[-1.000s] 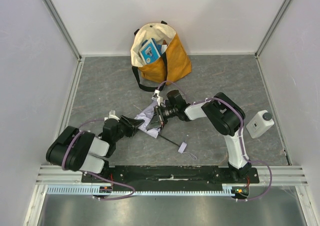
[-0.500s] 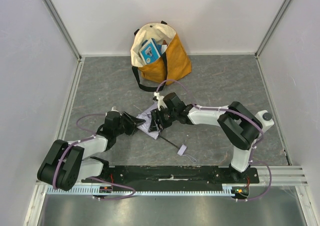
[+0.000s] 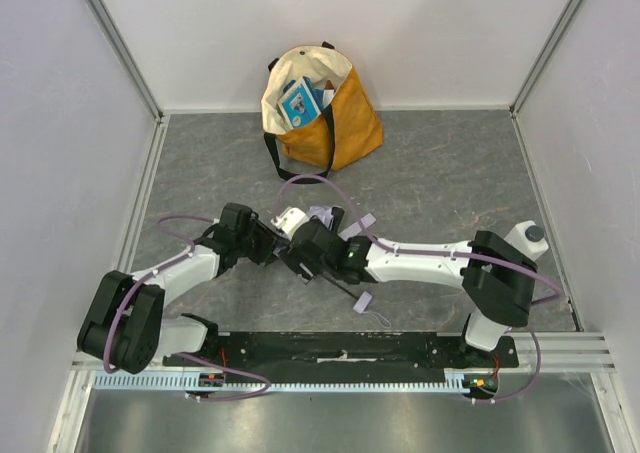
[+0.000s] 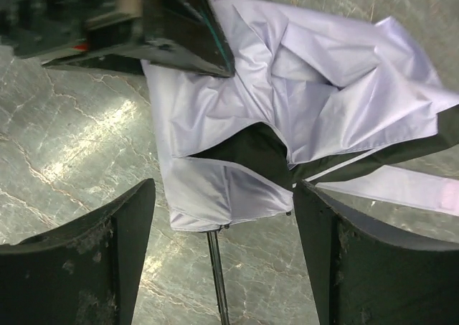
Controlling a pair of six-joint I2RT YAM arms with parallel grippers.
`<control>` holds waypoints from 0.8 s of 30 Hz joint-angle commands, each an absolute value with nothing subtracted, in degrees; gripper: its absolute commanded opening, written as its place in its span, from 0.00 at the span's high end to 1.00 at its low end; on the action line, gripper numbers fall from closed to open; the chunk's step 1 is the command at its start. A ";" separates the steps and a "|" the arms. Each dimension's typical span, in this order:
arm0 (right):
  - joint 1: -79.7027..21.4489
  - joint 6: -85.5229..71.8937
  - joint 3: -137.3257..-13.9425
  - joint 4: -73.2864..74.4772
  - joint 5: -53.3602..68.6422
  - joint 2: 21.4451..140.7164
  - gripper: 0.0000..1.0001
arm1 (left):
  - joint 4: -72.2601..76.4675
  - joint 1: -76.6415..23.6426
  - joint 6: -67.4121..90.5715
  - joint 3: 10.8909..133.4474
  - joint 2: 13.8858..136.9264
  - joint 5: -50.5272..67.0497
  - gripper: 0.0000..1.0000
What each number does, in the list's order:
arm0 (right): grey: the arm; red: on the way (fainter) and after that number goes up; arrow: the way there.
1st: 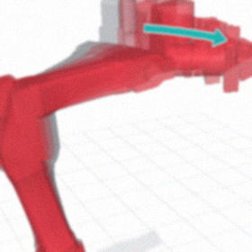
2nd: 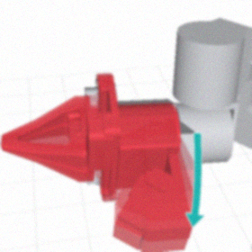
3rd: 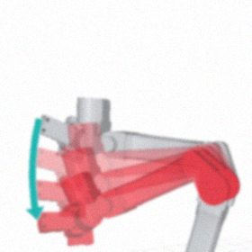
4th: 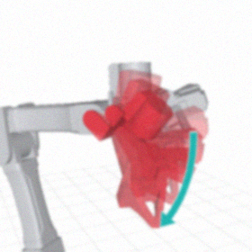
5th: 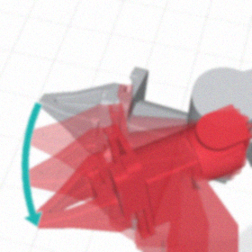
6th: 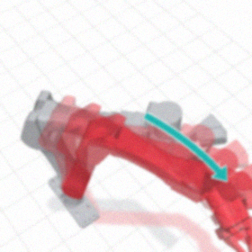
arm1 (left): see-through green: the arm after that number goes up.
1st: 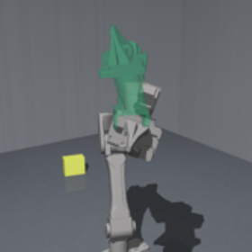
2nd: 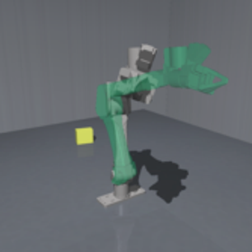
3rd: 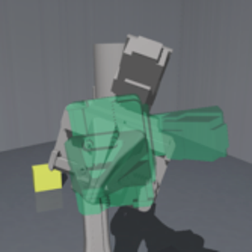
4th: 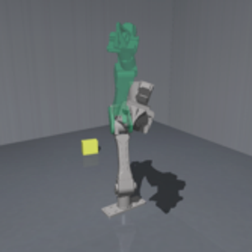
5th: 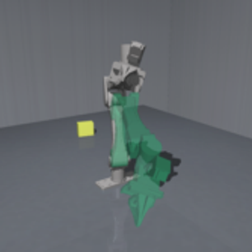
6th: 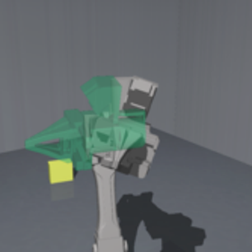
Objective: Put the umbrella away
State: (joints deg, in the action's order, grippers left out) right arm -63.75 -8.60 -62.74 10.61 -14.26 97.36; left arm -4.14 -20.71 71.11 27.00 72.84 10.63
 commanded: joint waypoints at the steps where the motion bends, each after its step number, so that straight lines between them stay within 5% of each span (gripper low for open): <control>1: -68.54 -1.24 -65.39 6.51 -29.35 97.46 0.18 | -21.18 -20.92 66.00 26.54 75.76 5.71 0.98; 18: -73.04 6.68 -63.37 -7.65 -33.13 110.21 0.21 | -23.91 -21.45 68.99 28.04 76.20 7.47 0.98; 24: -74.71 3.61 -63.55 -3.70 -40.69 114.43 0.31 | -24.96 -22.06 70.75 29.00 75.85 7.82 0.98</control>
